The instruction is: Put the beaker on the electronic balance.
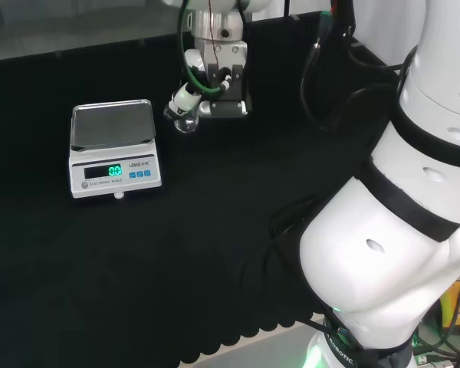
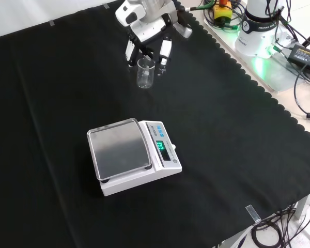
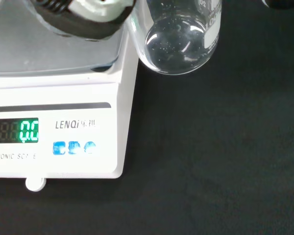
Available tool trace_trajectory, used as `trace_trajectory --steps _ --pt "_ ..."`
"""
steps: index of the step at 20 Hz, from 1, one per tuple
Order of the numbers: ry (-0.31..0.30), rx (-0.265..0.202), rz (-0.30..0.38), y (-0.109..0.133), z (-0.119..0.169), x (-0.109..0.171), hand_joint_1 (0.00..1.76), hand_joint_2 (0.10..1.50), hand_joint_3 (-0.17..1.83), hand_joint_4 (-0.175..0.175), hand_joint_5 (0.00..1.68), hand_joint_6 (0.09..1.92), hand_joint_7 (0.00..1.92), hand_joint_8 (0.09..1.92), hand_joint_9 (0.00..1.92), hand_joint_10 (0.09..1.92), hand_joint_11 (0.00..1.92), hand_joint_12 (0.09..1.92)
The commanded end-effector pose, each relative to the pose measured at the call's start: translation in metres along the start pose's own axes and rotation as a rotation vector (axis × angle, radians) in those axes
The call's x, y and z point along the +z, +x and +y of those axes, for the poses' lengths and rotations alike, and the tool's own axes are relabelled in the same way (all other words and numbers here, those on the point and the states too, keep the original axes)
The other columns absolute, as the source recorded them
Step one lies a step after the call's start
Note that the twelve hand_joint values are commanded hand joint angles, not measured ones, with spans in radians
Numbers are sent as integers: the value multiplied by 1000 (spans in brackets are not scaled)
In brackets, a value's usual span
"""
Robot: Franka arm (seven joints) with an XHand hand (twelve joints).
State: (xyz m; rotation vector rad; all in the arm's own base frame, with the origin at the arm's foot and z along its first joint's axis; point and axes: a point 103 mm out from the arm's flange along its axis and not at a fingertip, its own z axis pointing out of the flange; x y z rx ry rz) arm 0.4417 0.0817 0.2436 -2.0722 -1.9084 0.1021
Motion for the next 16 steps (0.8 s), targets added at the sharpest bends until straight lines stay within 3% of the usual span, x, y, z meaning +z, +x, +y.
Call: trace_trajectory --steps 1,10,16 --pt "5 -2 2 1 0 -1 1005 837 535 -175 857 707 1048 715 1723 87 1728 486" --pt "-1 -8 -3 4 4 -2 1004 834 541 -175 860 707 1051 714 1730 87 1730 483" --pt "7 -45 -35 26 27 -16 1003 831 545 -175 859 707 1052 713 1736 87 1732 481"
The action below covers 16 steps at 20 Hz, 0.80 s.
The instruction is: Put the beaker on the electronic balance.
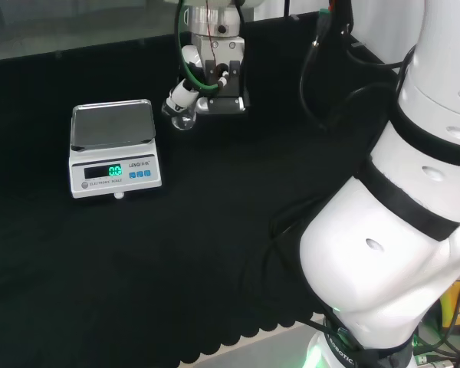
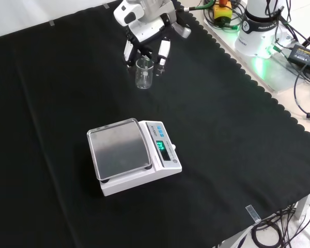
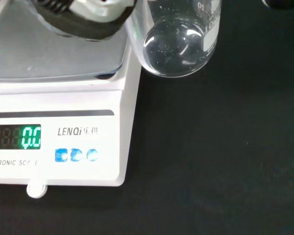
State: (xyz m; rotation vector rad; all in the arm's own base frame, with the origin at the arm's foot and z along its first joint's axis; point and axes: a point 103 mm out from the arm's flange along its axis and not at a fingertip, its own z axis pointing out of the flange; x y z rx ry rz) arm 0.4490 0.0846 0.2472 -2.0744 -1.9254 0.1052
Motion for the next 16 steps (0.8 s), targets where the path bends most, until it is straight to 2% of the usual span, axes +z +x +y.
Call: trace_trajectory --steps 1,13,16 --pt "14 -46 -27 25 25 -13 1002 831 546 -175 859 707 1052 713 1738 87 1732 480" --pt "77 -164 -78 79 94 -19 998 825 553 -175 857 707 1052 712 1750 87 1736 476" --pt "114 -189 -60 92 114 -13 997 824 555 -175 856 707 1052 712 1752 87 1737 475"
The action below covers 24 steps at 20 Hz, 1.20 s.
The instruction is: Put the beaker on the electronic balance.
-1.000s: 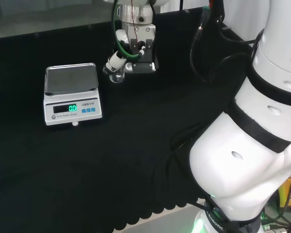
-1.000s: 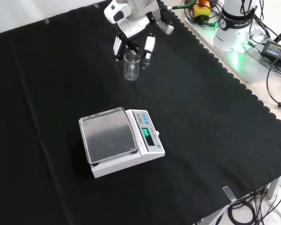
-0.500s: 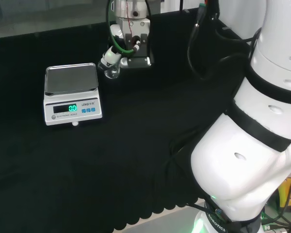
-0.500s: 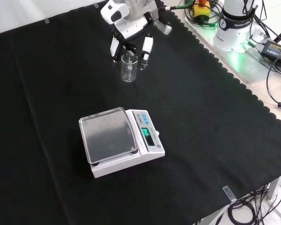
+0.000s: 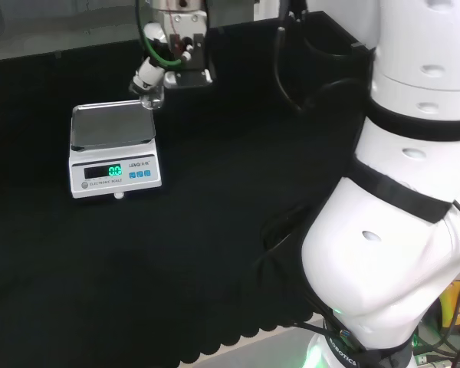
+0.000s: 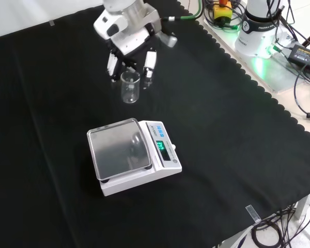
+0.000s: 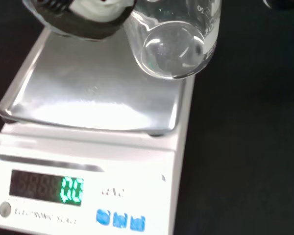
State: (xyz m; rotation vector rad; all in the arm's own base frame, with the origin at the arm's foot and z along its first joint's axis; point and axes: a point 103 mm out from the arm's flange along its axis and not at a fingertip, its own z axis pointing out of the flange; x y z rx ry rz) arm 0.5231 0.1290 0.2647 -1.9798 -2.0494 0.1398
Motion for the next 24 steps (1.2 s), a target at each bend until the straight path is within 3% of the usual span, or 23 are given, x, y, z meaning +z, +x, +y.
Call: trace_trajectory --steps 1,8,15,24 --pt "110 -97 -10 38 59 15 997 823 555 -175 855 707 1052 712 1752 87 1737 475" --pt "121 -134 11 51 82 34 997 821 559 -175 852 708 1052 712 1753 87 1738 473" --pt "83 -130 50 51 86 48 997 819 563 -175 848 709 1052 712 1755 87 1739 471" --pt "113 -121 30 61 97 67 999 815 567 -175 841 711 1052 712 1757 87 1740 468"
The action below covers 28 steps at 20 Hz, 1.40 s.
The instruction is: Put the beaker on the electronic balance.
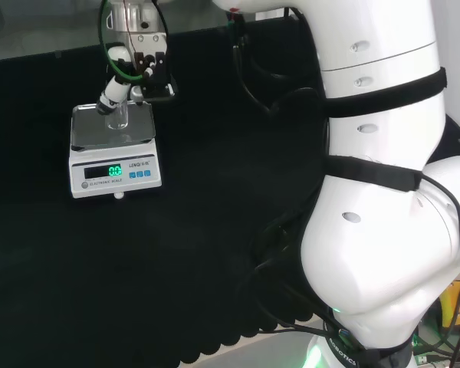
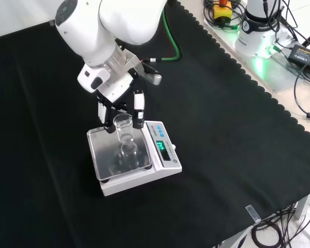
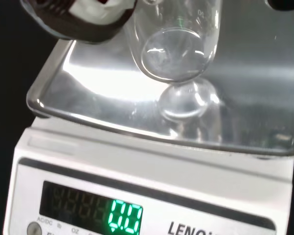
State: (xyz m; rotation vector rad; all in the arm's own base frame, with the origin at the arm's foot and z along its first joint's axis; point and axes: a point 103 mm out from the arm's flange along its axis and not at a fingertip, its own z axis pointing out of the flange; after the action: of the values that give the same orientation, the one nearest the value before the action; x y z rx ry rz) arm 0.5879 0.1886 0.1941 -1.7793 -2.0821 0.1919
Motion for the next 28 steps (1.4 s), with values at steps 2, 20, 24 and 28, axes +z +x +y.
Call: trace_trajectory --steps 2,20,24,28 --pt "3 0 -11 12 19 11 999 815 567 -175 839 712 1052 712 1757 87 1741 468" --pt "17 45 -68 12 34 18 998 804 574 -175 815 720 1037 711 1761 87 1740 462" --pt "21 42 -71 13 34 18 973 775 593 -175 777 754 1006 734 1764 87 1720 464" --pt "30 40 -86 18 33 18 921 732 608 -167 706 799 956 762 1716 87 1640 511"
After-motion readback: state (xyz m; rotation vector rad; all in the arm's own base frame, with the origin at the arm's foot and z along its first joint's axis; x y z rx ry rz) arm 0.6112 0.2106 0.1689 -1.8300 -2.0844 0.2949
